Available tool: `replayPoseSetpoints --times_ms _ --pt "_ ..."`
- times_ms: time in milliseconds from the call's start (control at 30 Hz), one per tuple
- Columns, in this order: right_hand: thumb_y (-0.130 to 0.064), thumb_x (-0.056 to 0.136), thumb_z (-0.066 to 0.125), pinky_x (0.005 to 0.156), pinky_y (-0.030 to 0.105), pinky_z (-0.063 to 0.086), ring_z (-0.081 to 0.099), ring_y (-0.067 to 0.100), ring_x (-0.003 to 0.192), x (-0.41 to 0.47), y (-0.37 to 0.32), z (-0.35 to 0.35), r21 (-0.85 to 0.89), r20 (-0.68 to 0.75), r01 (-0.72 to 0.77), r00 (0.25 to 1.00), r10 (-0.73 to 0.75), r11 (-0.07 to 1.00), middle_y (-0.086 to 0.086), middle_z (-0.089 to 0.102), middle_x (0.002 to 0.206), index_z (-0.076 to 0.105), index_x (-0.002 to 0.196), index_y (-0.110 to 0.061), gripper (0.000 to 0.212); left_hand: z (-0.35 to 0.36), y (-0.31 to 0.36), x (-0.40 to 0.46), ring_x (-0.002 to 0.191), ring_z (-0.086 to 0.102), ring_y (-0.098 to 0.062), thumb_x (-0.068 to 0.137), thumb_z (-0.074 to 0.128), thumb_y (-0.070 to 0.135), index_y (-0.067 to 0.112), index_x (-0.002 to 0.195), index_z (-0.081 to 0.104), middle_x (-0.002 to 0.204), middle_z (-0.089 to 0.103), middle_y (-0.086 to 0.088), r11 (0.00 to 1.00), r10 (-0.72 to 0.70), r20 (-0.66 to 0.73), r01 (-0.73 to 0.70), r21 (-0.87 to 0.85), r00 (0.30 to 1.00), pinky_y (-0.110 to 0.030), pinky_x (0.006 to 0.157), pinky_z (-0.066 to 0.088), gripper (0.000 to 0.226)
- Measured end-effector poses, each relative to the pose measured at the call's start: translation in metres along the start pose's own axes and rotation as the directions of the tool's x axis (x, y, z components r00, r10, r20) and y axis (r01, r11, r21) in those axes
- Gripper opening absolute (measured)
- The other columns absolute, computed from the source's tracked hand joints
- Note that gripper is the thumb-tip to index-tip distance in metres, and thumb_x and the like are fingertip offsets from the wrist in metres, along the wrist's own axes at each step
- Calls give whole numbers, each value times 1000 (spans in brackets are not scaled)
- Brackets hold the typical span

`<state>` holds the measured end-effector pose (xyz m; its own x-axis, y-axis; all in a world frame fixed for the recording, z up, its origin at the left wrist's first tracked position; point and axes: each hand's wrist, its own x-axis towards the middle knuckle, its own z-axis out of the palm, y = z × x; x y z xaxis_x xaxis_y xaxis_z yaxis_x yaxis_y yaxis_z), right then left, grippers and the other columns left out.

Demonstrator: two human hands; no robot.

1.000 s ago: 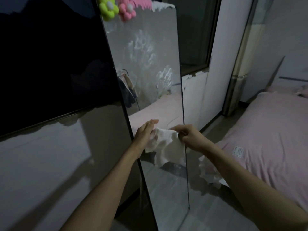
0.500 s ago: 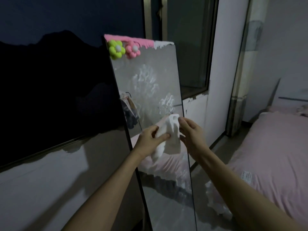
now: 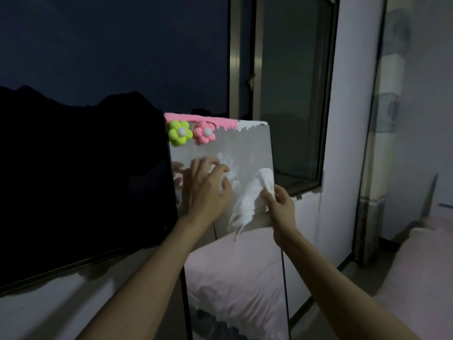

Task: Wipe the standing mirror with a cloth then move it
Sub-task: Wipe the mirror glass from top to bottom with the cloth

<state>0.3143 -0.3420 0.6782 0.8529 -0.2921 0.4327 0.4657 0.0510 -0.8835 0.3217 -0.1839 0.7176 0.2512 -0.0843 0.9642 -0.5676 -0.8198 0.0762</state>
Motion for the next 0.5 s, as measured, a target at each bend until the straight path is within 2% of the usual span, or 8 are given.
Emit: replayPoseSetpoints --times_ms 67,133,200,267,333,400,433,500 --pt "-16 94 50 75 35 55 60 22 90 12 -1 9 -58 -24 64 998 -65 996 2 59 97 51 114 -15 20 -2 -15 12 109 42 -27 74 54 19 12 101 64 115 58 -14 989 -41 -158 63 134 987 -42 87 38 30" --pt "-18 94 50 78 36 55 61 20 92 17 -3 20 -110 -40 146 988 -151 983 -3 59 97 52 114 -19 19 -5 -30 18 122 36 -29 77 55 24 12 119 53 131 46 -16 973 -122 -241 164 161 963 -43 95 29 44" --pt "-20 95 49 76 30 54 59 14 92 19 -4 34 -189 -41 222 972 -233 957 -10 57 96 51 116 -21 21 -5 -46 20 132 30 -31 82 49 34 11 135 40 144 33 -17 965 -231 -247 254 66 941 -42 104 25 58" --pt "-23 95 49 79 30 53 56 11 95 20 -3 49 -290 -48 267 955 -292 919 -11 53 103 49 124 -19 30 -5 -57 20 140 22 -26 90 41 40 12 145 24 154 20 -13 905 -409 -151 379 -194 900 -34 110 20 64" --pt "-22 94 51 81 30 53 54 8 94 21 -6 64 -333 -46 333 929 -368 882 -9 52 108 48 126 -18 33 -7 -61 25 142 19 -17 100 34 37 15 148 16 156 16 -4 681 -588 83 547 -487 805 -18 107 18 56" --pt "-19 92 54 79 25 51 53 7 90 20 -10 83 -357 -4 469 864 -503 808 -4 55 109 50 124 -16 33 -4 -68 28 137 23 -8 100 31 41 15 148 19 153 19 5 422 -630 296 636 -646 719 -1 97 18 55" --pt "-18 91 55 76 23 49 53 7 88 18 -12 89 -369 29 546 815 -578 752 -1 57 108 52 122 -15 32 0 -70 28 134 25 -6 95 35 53 17 147 25 150 21 8 299 -616 369 640 -708 696 -4 102 23 64" --pt "-22 88 53 66 27 49 53 9 81 16 -10 107 -397 119 687 696 -708 609 5 58 100 53 118 -20 30 7 -78 31 129 41 -16 87 38 67 14 137 44 144 41 -2 152 -568 490 670 -727 661 -30 110 33 72"
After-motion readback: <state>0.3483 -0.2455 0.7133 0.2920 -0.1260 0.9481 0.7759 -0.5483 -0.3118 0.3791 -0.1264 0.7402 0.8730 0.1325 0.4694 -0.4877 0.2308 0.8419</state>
